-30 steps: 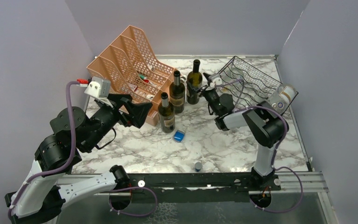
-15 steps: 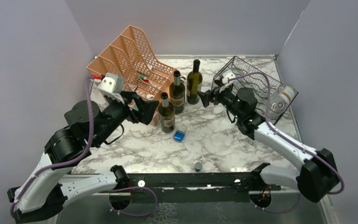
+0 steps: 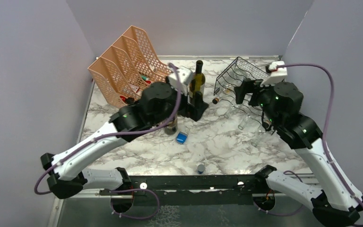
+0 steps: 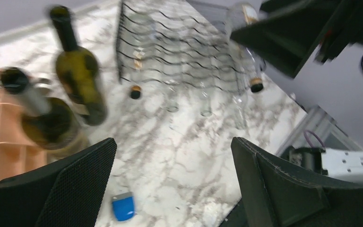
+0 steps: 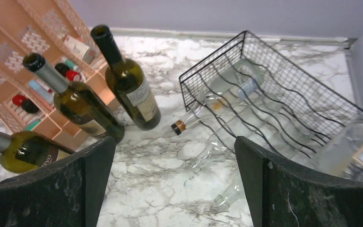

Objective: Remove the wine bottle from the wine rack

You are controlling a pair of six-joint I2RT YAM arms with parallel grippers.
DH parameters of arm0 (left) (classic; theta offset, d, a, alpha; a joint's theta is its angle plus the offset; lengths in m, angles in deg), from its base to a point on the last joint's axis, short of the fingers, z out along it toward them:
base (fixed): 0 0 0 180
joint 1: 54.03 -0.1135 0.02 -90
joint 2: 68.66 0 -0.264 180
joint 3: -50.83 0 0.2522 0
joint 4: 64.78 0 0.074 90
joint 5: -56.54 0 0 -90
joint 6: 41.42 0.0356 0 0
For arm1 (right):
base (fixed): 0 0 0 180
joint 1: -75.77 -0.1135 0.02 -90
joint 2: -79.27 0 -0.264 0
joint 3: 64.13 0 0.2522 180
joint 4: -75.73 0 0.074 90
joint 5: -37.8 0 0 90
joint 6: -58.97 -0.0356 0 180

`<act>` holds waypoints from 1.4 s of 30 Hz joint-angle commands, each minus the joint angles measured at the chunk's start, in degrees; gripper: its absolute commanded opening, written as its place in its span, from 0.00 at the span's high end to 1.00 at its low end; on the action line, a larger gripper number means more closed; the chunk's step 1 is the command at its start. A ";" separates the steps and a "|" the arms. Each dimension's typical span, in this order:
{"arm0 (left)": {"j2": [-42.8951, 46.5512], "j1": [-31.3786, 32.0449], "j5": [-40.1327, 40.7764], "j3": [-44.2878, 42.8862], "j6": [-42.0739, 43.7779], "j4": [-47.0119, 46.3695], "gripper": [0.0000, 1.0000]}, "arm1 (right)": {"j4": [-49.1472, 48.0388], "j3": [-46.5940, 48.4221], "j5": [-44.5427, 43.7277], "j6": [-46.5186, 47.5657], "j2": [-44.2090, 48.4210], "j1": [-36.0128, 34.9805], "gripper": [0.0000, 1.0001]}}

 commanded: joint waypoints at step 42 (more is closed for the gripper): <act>-69.16 12.10 -18.86 -12.89 -25.31 -47.99 0.21 | 10.28 10.68 -6.33 -0.87 17.97 0.14 0.00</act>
